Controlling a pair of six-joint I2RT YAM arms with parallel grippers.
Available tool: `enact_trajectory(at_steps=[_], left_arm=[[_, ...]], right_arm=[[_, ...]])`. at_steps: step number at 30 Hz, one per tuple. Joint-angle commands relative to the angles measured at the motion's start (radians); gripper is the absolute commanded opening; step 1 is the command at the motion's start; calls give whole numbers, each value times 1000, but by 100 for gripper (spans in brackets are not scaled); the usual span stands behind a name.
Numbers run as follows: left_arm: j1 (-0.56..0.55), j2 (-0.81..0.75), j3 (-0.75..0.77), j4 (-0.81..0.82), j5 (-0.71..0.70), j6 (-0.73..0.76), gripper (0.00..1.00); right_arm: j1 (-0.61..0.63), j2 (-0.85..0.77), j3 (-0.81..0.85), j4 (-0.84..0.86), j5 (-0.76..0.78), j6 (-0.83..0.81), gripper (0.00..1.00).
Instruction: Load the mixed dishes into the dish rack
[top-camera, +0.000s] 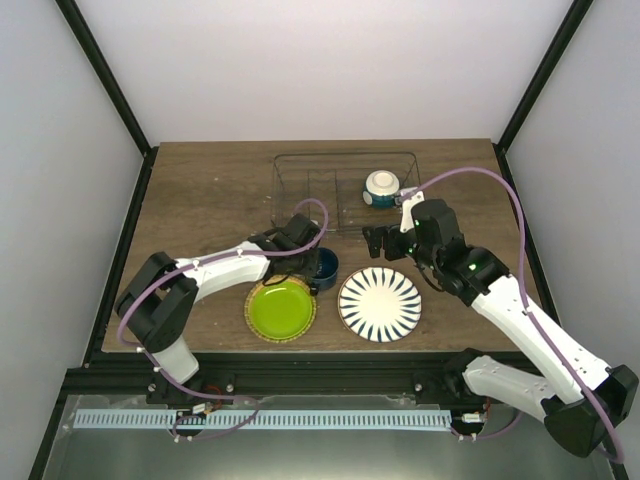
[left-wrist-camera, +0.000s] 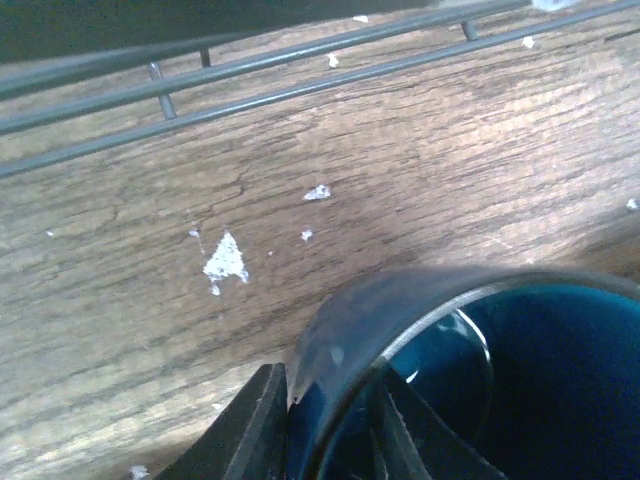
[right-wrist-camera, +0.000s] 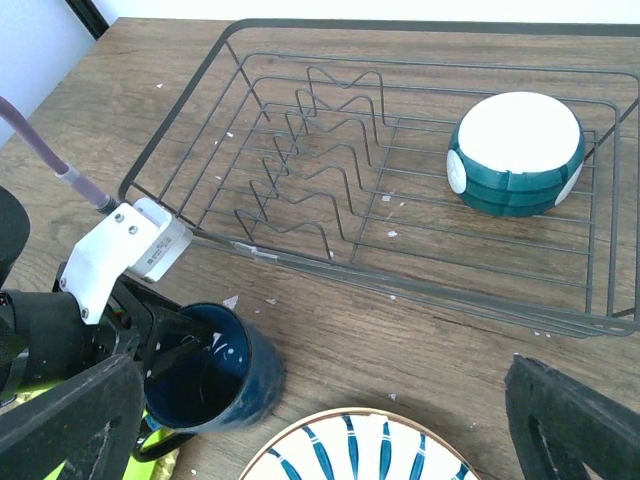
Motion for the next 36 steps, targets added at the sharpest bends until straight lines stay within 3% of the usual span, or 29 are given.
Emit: enact_trajectory(at_steps=[1,7,16,23,30,36], left_arm=[[-5,-15,-2,13,31,-1,18],[-5,-94,-42,74,87,-10,0],[-2,-311,-162,260,160,-59,0],[68,-475,-233,394,265,-132,0],[188,-503,-277,571,354,-200,0],[291,-469,-325,848,490,-319,0]], right_arm=[[3,-15,-6,-1,16,-2,100],[0,-10,-32,43,-30,3,100],[-30,3,-106,213,-250,16,100],[-120,-24,-201,391,-540,46,100],[-181,-31,-280,548,-754,90,100],[-238,-10,-375,773,-948,172,100]])
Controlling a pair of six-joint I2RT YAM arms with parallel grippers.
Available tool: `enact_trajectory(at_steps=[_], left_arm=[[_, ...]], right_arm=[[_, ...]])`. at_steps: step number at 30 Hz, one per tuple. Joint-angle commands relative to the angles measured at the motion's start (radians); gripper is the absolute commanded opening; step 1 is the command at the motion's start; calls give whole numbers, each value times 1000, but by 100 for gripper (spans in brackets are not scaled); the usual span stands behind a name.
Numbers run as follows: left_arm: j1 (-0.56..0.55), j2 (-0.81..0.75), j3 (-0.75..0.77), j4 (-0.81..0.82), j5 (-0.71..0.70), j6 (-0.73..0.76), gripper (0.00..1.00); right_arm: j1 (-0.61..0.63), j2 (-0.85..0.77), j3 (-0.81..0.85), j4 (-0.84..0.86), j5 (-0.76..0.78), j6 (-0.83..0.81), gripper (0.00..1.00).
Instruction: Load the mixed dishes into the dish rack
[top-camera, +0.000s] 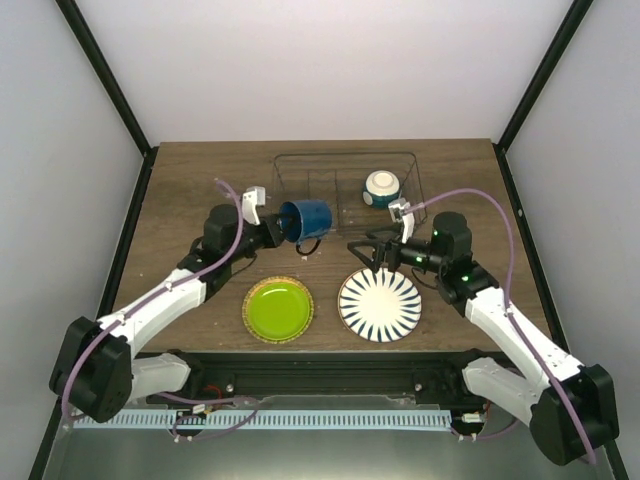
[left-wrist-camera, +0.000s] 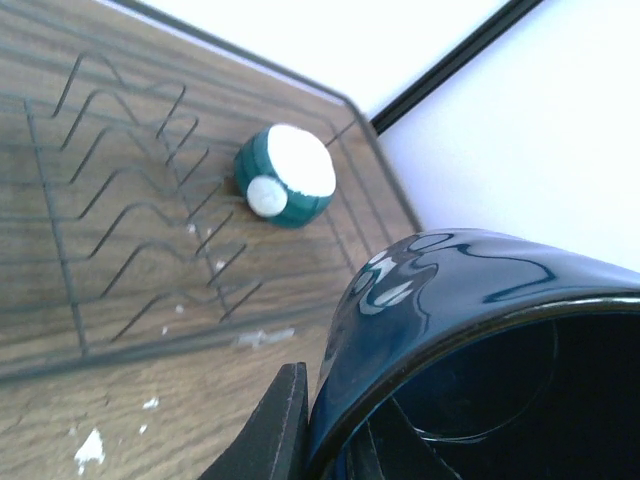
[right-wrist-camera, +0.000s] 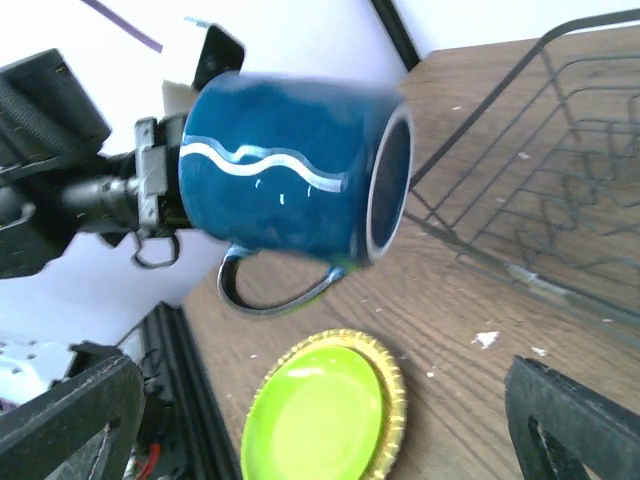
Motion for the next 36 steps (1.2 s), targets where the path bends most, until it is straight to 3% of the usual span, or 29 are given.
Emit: enact_trajectory(at_steps=[1,8,13,25,29,36], left_arm=[[52,15,-11,341,131,-118,0],[48,35,-75,508,185,-196,0],[0,5,-106,515,175,-182,0],[-84,24,-110,584,141,-189,0],[-97,40,-103,607,132,-200,0],[-109,66,-106,665,114,-216,0]], right_arm=[[-41,18,-77,256,-217,97,100],[-45,151,-155,610,-354,274,99],[-43,232,-188,821,-405,392,95],[0,314,-182,881,-415,416,74],[11,330,-186,905,-411,420,73],[48,400,-188,1081,-432,505,64]])
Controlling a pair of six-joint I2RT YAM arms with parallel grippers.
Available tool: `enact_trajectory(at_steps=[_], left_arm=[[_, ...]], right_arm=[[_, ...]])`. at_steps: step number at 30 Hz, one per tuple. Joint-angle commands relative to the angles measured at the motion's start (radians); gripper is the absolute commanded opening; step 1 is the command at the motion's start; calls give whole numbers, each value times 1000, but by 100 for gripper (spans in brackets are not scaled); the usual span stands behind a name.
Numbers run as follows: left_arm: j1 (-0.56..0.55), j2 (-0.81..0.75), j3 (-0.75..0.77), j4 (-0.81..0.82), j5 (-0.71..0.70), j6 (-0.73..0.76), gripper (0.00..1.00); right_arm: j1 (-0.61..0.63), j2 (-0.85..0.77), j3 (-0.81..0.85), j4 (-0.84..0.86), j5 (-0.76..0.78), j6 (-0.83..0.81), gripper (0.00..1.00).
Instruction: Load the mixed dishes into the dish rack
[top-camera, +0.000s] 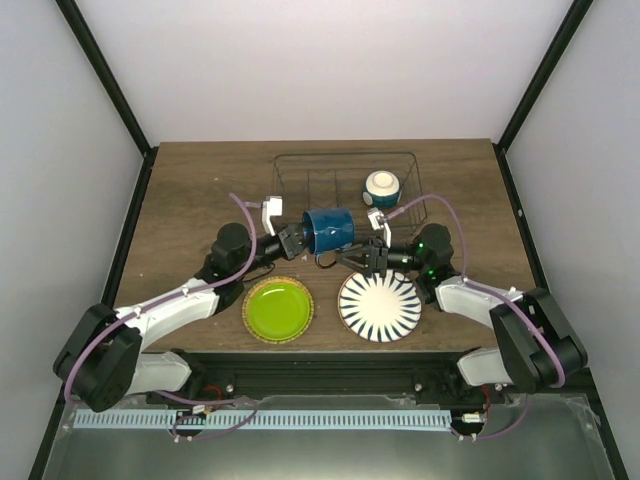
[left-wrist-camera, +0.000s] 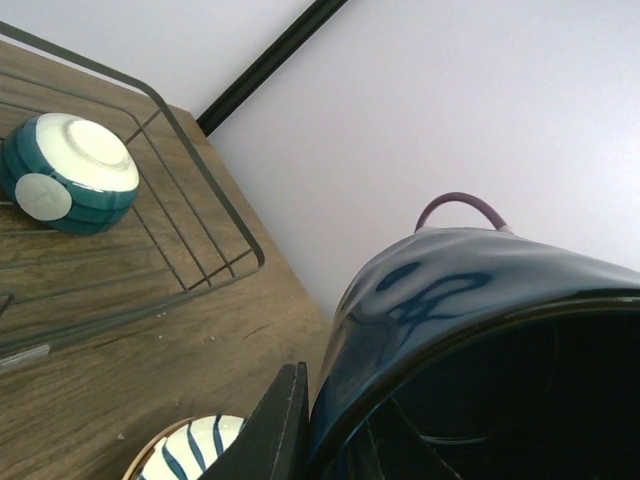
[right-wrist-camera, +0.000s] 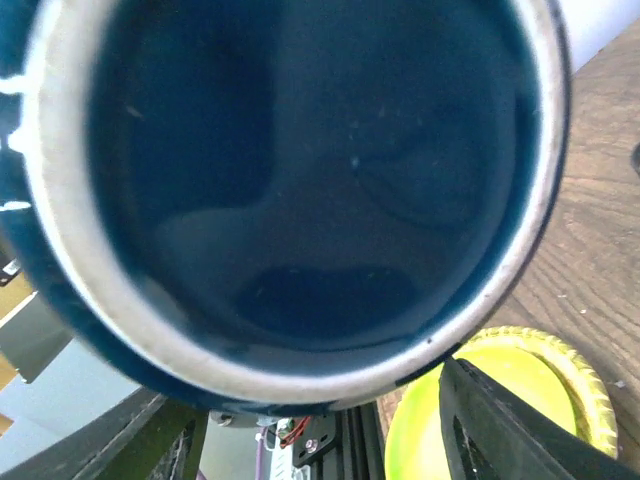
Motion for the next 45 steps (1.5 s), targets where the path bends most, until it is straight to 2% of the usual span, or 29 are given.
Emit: enact_trajectory(at_steps=[1,5,12,29,31,36,41,45], left_arm=[[-4,11,14,163,-20,-28,0],[-4,27,0,193,-29,-38,0],[-9,49,-21,237,-23,-56,0],[-36,98,-80,376,-59,-86,0],[-37,117,-95,415,-59,-96,0],[-37,132,-108,410,-65,-80,1],[-37,102,-103,309,-84,-18,3],[-36,93,-106,251,-96,10,10]], right_arm=[[30,45,2,158,-25,63,62],[46,76,8,210,-33,88,54],[54,77,2,301,-40,125,46],[59,65,-2,322,-26,124,24],[59,64,0,318,-25,122,20],[59,53,12,216,-3,56,2],[59,38,24,118,24,-5,1],[58,32,31,77,54,-34,1]])
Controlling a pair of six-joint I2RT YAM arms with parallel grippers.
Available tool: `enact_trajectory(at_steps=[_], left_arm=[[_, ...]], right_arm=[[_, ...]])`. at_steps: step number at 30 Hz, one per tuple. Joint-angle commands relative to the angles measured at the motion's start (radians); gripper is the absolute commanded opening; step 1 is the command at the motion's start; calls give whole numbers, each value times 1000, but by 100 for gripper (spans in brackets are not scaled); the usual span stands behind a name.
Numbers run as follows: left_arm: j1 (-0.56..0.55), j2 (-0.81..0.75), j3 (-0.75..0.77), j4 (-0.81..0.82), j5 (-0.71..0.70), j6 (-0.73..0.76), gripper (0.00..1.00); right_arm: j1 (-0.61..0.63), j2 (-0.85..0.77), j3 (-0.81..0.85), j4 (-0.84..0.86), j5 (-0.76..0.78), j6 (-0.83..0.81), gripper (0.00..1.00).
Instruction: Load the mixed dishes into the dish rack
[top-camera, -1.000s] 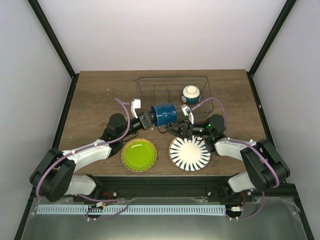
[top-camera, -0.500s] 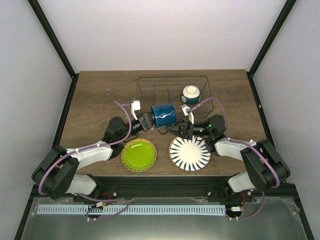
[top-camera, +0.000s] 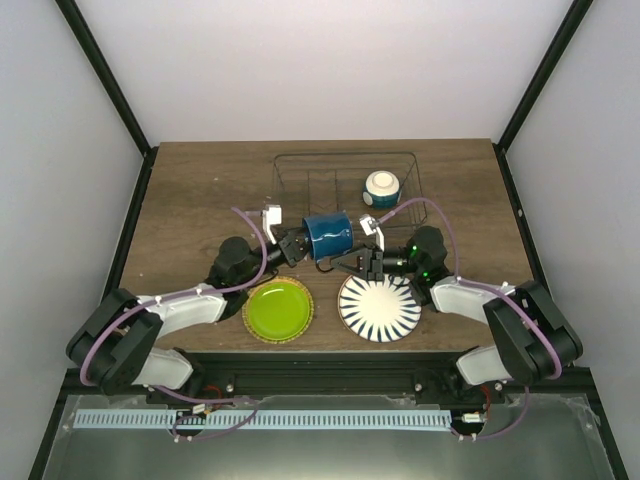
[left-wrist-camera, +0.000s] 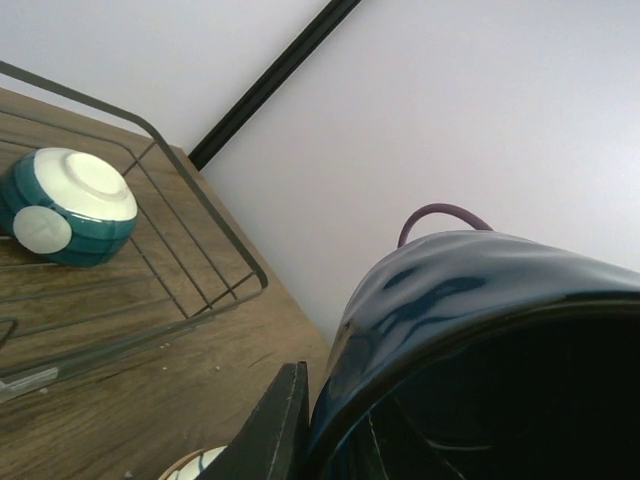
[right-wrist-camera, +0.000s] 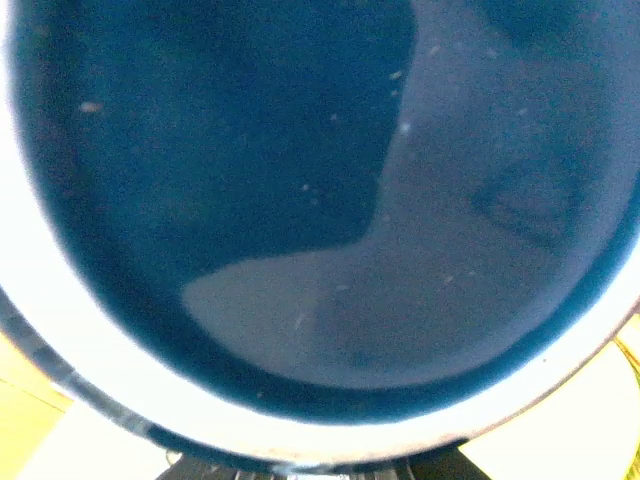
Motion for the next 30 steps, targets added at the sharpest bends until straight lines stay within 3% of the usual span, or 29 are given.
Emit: enact_trajectory(at_steps=[1,10,21,30], left_arm=[[-12,-17,-4,-80,-47,19,12],[-10,44,-44,-51,-54,22,28],[9,73,-69,-36,-47,24,33],[43,27,-133,-127,-48,54,51]], right_arm=[[9,-31,38,-19,93,-134,1],[9,-31,45,-27,138,-145,1],[-4,-12,42,-39,165,-155,1],[-43,-38,33,-119,191,-198,1]])
